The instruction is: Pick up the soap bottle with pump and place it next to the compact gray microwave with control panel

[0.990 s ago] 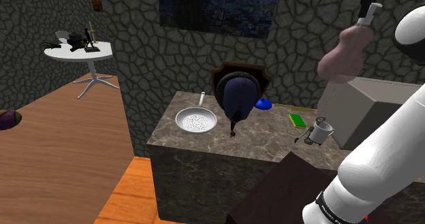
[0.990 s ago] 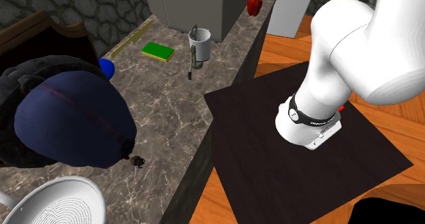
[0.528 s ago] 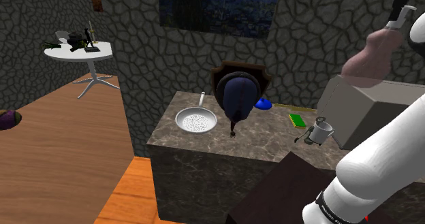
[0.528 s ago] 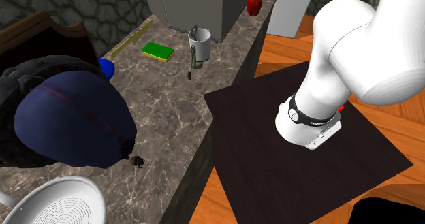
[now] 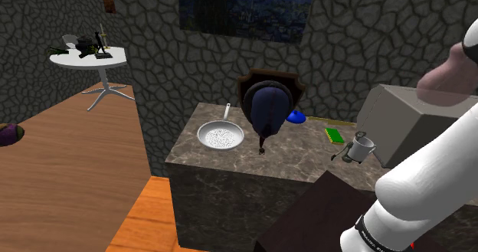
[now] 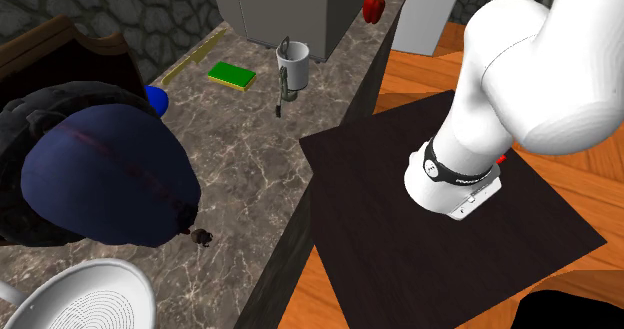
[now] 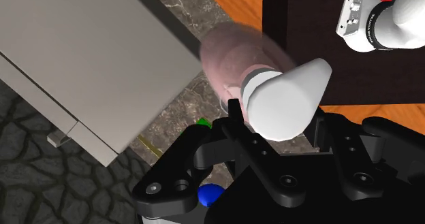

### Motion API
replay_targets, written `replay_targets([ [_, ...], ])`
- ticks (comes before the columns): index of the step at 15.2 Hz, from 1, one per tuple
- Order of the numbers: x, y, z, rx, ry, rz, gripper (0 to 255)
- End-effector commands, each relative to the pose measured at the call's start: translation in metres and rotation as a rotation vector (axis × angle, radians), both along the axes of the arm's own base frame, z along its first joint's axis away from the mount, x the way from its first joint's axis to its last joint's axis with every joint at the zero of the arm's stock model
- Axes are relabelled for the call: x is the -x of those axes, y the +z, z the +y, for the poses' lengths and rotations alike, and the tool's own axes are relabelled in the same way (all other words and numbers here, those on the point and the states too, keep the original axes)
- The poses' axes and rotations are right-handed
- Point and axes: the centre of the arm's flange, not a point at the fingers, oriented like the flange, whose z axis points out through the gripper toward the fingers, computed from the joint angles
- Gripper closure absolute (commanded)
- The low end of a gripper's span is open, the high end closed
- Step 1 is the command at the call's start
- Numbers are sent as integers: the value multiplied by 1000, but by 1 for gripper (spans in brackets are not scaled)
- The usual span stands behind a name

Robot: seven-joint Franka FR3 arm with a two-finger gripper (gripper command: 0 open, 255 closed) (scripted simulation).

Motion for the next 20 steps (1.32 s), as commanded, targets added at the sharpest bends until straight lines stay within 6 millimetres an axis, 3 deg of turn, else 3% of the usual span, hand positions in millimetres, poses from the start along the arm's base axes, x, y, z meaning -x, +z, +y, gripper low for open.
replay_targets([
  [1, 20, 0, -12, 1, 3, 0, 255],
  [8, 99, 0, -59, 1, 3, 0, 255],
  [20, 99, -63, -58, 1, 3, 0, 255],
])
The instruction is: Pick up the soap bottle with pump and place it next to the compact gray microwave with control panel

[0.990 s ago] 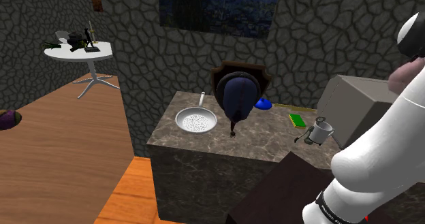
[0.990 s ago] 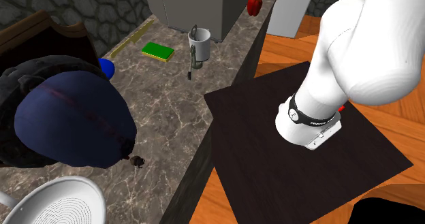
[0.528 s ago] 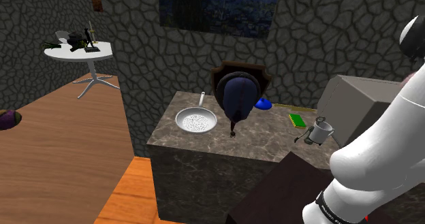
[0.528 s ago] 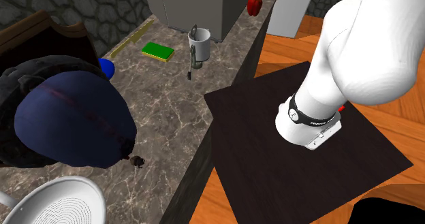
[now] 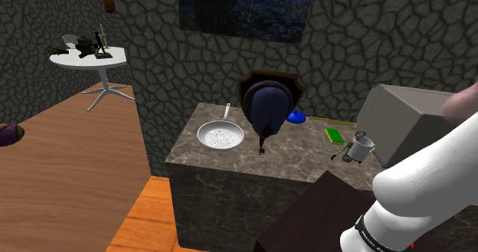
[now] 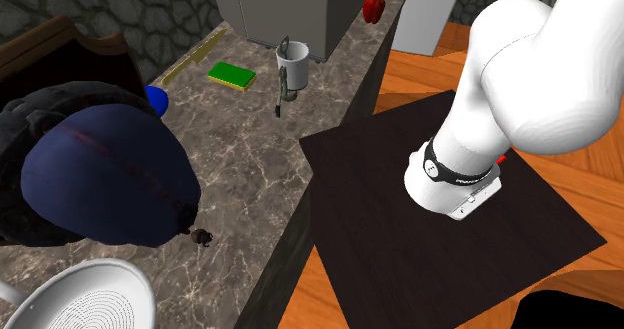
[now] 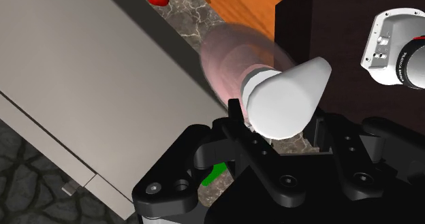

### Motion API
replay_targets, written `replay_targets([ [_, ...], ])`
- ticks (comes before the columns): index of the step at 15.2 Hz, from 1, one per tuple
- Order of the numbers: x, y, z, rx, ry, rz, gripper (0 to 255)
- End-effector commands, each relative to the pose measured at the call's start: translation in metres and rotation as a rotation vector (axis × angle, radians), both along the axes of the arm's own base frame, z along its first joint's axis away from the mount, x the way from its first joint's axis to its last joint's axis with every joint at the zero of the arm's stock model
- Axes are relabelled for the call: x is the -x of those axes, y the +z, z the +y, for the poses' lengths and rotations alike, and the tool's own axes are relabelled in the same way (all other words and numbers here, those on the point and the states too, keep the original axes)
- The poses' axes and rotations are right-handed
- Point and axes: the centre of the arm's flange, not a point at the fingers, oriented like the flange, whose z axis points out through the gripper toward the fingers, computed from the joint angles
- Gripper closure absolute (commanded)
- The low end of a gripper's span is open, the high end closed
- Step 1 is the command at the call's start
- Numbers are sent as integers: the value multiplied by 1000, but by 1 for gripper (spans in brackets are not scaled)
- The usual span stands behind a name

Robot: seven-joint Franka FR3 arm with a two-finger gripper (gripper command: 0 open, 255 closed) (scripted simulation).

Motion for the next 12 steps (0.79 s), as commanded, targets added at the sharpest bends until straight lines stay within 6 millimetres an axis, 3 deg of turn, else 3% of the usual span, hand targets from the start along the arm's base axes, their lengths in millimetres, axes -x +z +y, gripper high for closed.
replay_targets([
  [1, 0, -11, 0, 2, 0, 1, 255],
  [12, 0, -69, 0, 2, 0, 1, 255],
])
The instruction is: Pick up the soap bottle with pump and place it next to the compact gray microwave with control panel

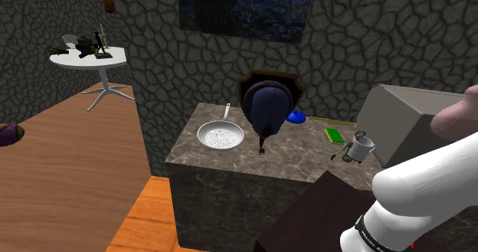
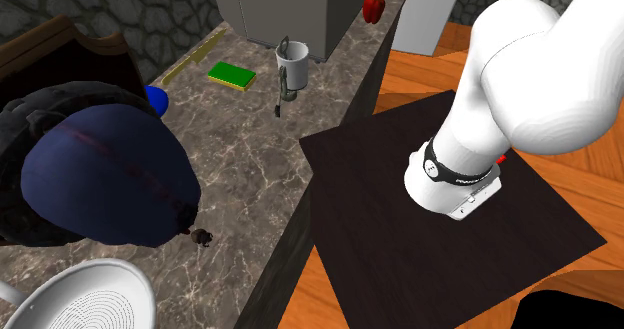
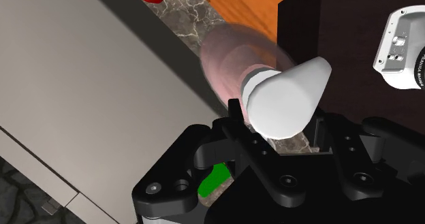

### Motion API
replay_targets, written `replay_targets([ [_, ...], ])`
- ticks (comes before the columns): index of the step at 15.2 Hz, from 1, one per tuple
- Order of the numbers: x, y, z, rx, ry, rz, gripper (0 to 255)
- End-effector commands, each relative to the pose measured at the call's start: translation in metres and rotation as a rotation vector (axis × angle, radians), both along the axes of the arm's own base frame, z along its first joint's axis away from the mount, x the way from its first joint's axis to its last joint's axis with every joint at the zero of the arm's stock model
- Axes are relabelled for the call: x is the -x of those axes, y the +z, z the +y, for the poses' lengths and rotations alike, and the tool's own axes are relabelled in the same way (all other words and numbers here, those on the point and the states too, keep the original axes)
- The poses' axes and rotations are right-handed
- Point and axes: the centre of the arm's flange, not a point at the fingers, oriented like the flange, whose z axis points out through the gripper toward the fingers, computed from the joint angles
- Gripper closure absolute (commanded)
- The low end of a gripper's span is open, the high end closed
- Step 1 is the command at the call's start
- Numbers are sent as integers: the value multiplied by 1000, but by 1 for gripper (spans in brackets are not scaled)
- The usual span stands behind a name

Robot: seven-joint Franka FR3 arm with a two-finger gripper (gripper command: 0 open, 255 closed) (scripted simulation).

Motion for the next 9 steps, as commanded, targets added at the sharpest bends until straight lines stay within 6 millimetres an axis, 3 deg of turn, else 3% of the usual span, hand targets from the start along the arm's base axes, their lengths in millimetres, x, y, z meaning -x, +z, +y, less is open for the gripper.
replay_targets([
  [1, -1, -10, 0, 2, 0, 0, 255],
  [9, -1, -53, 0, 2, 0, 0, 255],
])
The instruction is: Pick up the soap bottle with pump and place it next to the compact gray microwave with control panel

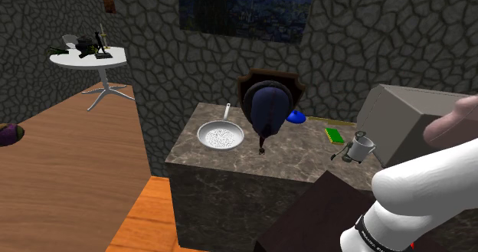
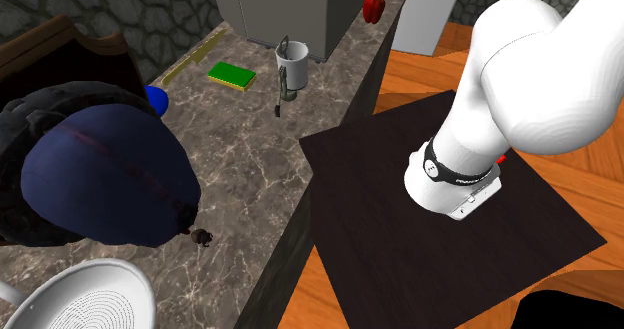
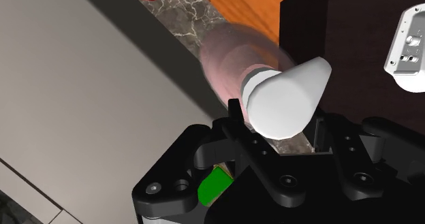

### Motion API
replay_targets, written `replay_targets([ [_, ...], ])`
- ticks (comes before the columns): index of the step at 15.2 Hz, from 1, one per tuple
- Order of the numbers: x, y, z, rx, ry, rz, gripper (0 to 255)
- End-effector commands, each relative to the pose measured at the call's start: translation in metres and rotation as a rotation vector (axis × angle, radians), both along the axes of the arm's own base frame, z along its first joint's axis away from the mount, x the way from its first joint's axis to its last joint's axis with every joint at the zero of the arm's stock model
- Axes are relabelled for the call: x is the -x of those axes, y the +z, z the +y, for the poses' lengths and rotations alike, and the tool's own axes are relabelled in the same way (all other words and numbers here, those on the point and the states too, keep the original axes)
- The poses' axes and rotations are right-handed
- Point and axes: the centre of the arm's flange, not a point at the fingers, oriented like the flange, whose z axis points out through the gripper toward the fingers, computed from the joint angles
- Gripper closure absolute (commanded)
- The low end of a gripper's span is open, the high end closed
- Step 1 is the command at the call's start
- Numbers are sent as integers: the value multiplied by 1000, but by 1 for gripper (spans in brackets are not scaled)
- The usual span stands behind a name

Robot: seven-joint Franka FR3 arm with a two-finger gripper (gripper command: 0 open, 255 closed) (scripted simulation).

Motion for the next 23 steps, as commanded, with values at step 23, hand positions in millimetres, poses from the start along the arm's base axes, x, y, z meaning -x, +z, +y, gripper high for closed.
replay_targets([
  [23, 0, -126, 1, 1, 0, 0, 255],
])
